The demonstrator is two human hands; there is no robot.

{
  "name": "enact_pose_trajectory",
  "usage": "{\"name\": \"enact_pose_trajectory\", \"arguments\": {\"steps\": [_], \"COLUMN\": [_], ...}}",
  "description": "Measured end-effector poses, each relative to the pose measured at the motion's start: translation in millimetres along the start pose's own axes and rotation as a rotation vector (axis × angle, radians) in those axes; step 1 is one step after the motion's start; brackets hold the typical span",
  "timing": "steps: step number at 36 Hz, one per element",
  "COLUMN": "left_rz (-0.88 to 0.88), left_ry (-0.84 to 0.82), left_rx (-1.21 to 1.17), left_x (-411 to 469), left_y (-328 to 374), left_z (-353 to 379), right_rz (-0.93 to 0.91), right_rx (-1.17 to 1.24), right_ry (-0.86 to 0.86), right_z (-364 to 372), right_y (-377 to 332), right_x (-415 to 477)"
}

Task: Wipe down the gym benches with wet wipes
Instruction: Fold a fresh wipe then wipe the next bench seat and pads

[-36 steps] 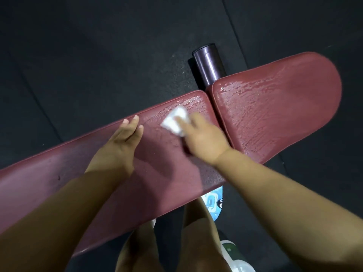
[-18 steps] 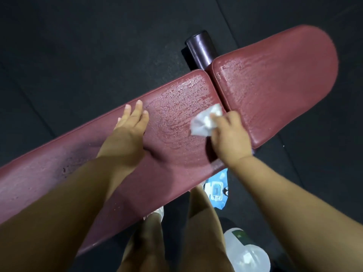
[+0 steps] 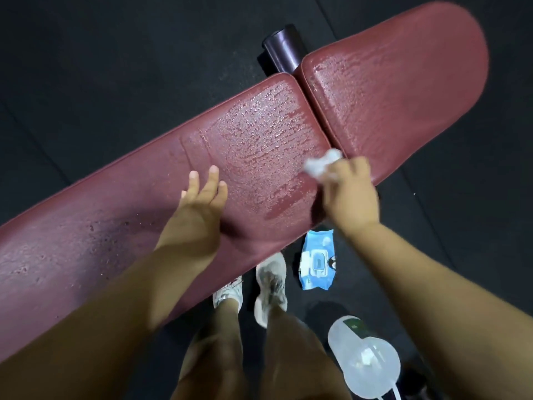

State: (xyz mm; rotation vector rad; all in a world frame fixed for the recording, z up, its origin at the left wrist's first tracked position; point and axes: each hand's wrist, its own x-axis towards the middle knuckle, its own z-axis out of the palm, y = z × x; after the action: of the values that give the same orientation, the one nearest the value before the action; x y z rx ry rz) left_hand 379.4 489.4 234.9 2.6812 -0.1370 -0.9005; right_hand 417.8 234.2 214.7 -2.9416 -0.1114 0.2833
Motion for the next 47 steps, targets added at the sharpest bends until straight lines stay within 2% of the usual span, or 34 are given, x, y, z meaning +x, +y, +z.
{"name": "enact_pose_trajectory", "arguments": {"steps": [3,5,6,7,9,11,12,13,15,19,20,22,24,26,29,31,32,34,37,39,40,42,44,45,47], "left_rz": [-0.034,-0.044,-0.045,-0.04,-0.023,-0.012,-0.012,-0.021,-0.075,-0.219,-0.237,-0.283,-0.333,-0.335,-0.332,-0.333,-0.333,-0.349,-0.389,-0.388,-0.386,-0.379,-0.37,-0.36,-0.333], "left_ry": [-0.038,-0.034,-0.03,-0.025,0.006,0.059,0.089,0.119,0.168,0.19,0.183,0.171,0.13,0.056,0.001,-0.011,-0.029,-0.067,-0.116,-0.062,-0.031,0.015,0.06,0.099,0.224], "left_rx": [0.004,0.006,0.004,-0.004,-0.051,-0.098,-0.113,-0.125,-0.148,-0.19,-0.179,-0.166,-0.159,-0.123,-0.151,-0.146,-0.111,-0.111,-0.176,-0.219,-0.245,-0.308,-0.398,-0.44,-0.468], "left_x": [-1.5,-2.9,-3.3,-4.1,-5.5,-9.1,-11.8,-15.4,-25.1,-54.8,-63.8,-80.0,-93.0,-104.0,-115.3,-116.5,-113.2,-107.7,-109.5,-113.0,-115.2,-117.8,-119.1,-119.6,-119.2], "left_y": [9.6,11.7,11.7,11.0,7.7,3.7,1.4,0.3,-2.4,-11.6,-14.1,-20.1,-27.8,-35.6,-42.6,-44.1,-45.1,-41.9,-39.1,-40.6,-41.6,-44.2,-47.3,-49.6,-56.1], "left_z": [-3.4,-2.3,-1.8,-1.6,-1.4,-1.3,0.7,1.8,7.2,16.5,19.5,27.9,37.4,47.5,56.2,57.6,56.5,48.8,41.4,44.1,45.4,47.3,50.7,52.1,56.5], "right_rz": [0.381,0.444,0.397,0.272,-0.074,-0.4,-0.501,-0.528,-0.365,0.251,0.343,0.404,0.296,-0.011,-0.625,-0.855,-0.877,-0.748,-0.3,0.007,0.103,0.182,0.069,-0.089,-0.524], "right_rx": [0.036,0.061,0.065,0.097,0.227,0.253,0.242,0.215,0.177,0.289,0.311,0.31,0.28,0.287,0.222,0.144,0.129,0.158,0.255,0.279,0.275,0.221,0.135,0.097,0.056], "right_ry": [0.086,0.074,0.063,0.045,-0.066,-0.187,-0.234,-0.246,-0.163,0.079,0.109,0.103,0.05,-0.038,-0.297,-0.452,-0.458,-0.347,-0.115,-0.022,0.009,0.008,-0.058,-0.109,-0.276], "right_z": [-10.2,-10.7,-5.1,3.0,12.9,15.5,13.8,10.4,1.8,-14.7,-16.4,-12.0,3.0,17.9,30.9,29.5,26.2,17.4,5.4,-2.6,-3.1,3.4,13.9,18.8,27.3], "right_y": [3.9,-21.3,-36.8,-51.8,-77.9,-80.2,-73.9,-65.3,-44.2,-13.8,-16.6,-33.7,-60.5,-93.7,-125.2,-126.3,-122.3,-110.0,-90.3,-84.5,-86.7,-102.3,-124.1,-135.6,-152.7], "right_x": [3.6,-10.3,-20.0,-31.8,-55.7,-66.5,-64.8,-60.0,-46.7,-27.7,-27.6,-33.6,-51.0,-76.1,-108.5,-108.8,-100.9,-81.6,-48.4,-31.1,-27.0,-31.1,-48.6,-60.0,-80.8]}}
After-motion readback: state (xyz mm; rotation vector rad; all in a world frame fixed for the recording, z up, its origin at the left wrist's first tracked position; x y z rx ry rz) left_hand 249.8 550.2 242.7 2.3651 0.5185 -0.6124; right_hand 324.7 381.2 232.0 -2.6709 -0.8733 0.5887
